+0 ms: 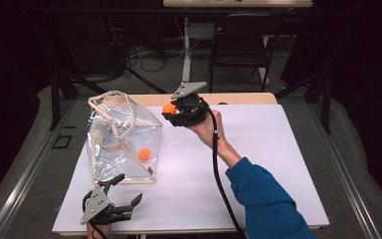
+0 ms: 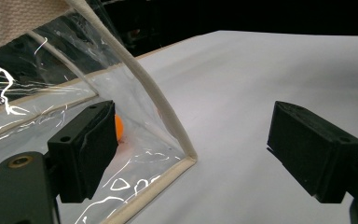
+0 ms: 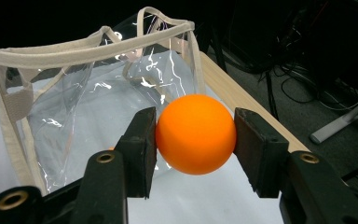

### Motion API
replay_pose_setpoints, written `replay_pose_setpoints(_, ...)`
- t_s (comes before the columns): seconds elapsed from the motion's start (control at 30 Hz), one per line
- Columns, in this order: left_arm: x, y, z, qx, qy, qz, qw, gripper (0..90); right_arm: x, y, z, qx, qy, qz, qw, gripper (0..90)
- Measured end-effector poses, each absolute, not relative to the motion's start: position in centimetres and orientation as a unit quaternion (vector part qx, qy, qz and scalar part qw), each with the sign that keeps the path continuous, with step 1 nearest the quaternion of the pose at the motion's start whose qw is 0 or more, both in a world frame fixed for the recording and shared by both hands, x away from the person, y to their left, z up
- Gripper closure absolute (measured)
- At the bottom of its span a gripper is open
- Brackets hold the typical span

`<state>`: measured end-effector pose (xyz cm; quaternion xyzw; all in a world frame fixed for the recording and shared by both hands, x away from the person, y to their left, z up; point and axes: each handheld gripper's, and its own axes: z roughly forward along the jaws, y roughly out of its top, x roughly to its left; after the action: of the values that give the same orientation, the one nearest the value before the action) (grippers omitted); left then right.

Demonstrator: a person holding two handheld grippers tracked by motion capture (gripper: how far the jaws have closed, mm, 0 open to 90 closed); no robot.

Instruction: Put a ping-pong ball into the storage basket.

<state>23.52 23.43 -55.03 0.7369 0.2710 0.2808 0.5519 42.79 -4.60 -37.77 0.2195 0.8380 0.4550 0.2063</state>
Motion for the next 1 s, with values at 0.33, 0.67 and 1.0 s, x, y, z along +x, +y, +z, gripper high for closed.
replay_pose_setpoints(0.33,23.5,23.5,-55.0,0.736,0.272,0.281,0.552,15.8,43.0,-4.3,-37.1,0.218,0.835,0.46,0.21,50.7)
replay_pose_setpoints(0.67,23.5,23.5,-55.0,0.736,0.272,0.282,0.552,15.8,43.0,-4.0,-36.6,0.214,0.832,0.465,0.212,50.8)
replay_pose_setpoints(1.0,23.5,23.5,-55.0,0.734,0.273,0.282,0.555,15.8,43.1,-3.8,-36.1,0.214,0.829,0.47,0.215,50.7)
